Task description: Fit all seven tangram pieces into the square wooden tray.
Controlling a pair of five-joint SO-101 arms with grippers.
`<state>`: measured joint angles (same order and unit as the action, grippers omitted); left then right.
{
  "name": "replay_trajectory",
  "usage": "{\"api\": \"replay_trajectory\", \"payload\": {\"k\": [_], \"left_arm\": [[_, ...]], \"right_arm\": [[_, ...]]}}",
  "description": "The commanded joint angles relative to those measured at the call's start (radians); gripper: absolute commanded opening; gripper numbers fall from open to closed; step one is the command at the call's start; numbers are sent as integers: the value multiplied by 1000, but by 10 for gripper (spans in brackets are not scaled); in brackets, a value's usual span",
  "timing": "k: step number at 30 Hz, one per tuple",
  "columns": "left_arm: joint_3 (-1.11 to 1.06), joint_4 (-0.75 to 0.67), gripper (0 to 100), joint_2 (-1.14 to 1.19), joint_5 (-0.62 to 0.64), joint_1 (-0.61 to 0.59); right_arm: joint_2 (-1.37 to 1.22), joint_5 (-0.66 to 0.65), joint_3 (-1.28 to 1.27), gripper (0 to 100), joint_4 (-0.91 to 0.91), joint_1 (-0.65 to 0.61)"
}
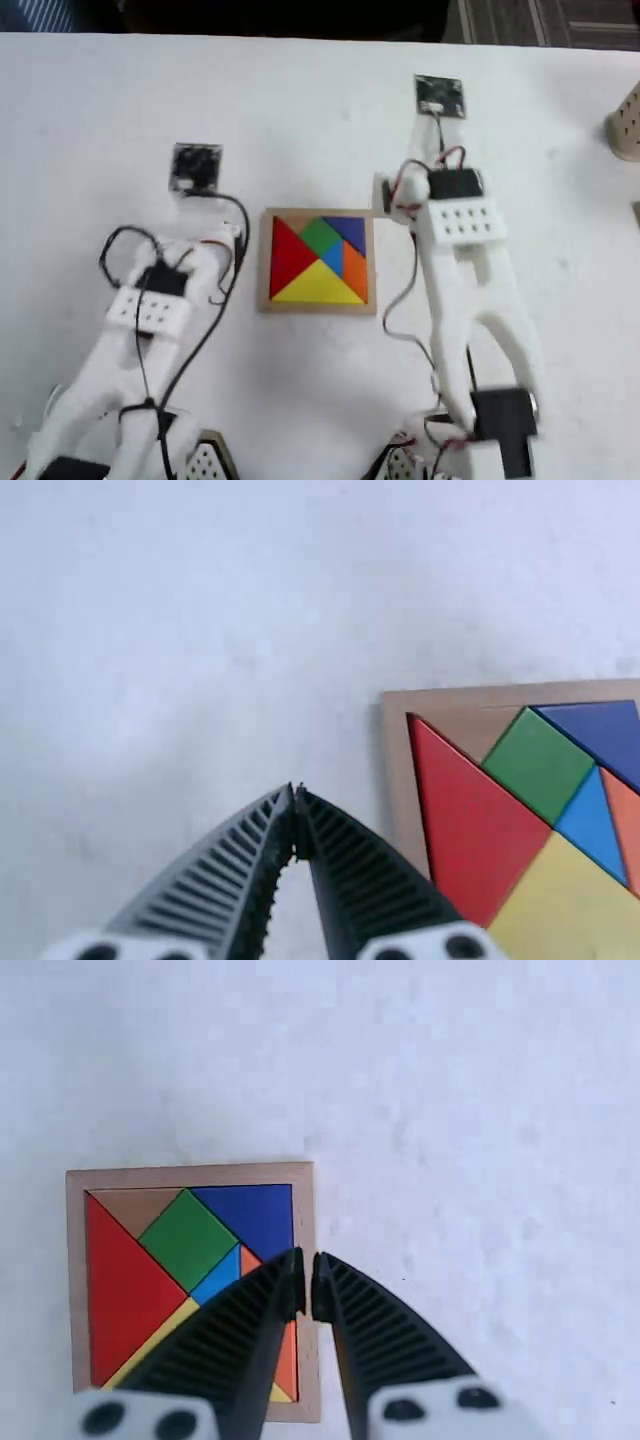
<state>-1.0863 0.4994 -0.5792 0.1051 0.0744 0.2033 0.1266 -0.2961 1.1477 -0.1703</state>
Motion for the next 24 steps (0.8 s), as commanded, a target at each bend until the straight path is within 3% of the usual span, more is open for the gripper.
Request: {"api": "replay_trajectory", "payload": {"k": [1, 5, 9, 13, 18, 24], "left_arm": [[-107, -160, 20, -122, -25, -58], [-201, -169, 20, -229, -29, -105], [-302, -169, 20, -360, -29, -183], [-410, -167, 20, -507, -29, -266], [-535, -164, 20, -705, -35, -309], [-614, 51, 20, -938, -169, -308]], "right_arm": [[223, 9, -180, 17, -104, 39], [386, 6, -387, 17, -194, 74], [530, -121, -605, 17, -286, 105], [674, -167, -798, 17, -377, 196], [891, -184, -951, 19, -381, 278], [1179, -282, -1206, 21, -381, 260]]}}
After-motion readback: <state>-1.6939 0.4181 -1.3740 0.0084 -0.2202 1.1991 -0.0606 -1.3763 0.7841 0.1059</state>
